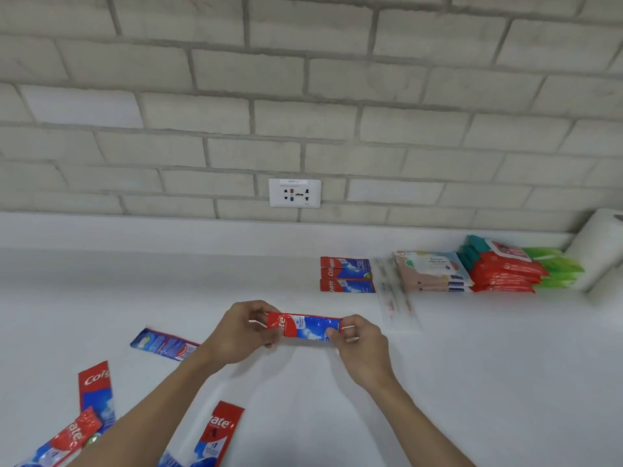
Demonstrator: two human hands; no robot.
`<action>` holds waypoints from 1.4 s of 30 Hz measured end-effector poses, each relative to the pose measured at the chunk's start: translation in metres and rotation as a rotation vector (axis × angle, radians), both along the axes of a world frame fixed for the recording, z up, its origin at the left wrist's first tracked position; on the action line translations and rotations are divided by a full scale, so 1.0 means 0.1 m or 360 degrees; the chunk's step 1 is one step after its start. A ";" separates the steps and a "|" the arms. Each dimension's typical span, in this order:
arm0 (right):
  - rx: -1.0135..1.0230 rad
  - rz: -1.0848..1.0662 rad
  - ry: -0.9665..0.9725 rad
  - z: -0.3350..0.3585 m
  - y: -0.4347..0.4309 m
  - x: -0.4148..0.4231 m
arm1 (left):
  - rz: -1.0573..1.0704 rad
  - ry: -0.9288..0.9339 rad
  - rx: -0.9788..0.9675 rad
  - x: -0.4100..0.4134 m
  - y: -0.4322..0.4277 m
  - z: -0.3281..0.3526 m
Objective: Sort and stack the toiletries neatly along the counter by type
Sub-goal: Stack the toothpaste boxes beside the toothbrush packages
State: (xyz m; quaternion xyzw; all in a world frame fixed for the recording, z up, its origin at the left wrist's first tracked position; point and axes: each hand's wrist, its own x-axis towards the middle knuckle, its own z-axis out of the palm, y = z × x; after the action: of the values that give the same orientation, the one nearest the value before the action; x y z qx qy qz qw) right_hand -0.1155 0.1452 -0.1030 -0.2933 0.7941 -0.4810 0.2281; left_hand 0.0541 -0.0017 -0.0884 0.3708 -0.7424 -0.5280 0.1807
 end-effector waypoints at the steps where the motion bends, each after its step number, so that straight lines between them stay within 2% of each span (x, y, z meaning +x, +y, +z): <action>1: -0.0009 -0.0026 0.0001 0.00 0.00 -0.10 | 0.0050 0.0017 0.0019 -0.10 0.01 -0.02; 7: -0.0022 -0.0006 0.0177 0.01 -0.03 -0.53 | 0.0291 0.0060 0.0094 -0.61 0.06 -0.15; 14: 0.0177 0.0120 0.0606 -0.12 -0.13 -0.89 | 0.0451 -0.0028 -0.0027 -1.02 0.08 -0.30; 26: 0.0677 0.0430 0.1407 -0.30 -0.25 -1.27 | 0.0312 -0.0437 -0.0408 -1.43 -0.01 -0.49; 33: 0.0629 0.0386 0.1540 -0.39 -0.32 -1.32 | 0.0326 -0.0513 -0.0458 -1.53 -0.05 -0.51; 42: 0.0632 0.0358 0.1564 -0.38 -0.37 -1.38 | 0.0301 -0.0496 -0.0514 -1.60 -0.08 -0.49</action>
State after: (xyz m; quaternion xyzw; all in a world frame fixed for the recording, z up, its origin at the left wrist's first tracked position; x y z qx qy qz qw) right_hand -0.2534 0.1085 -0.1412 -0.5181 0.8466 -0.1006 -0.0691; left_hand -0.1062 -0.0099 -0.1373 0.4819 -0.7980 -0.3197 0.1696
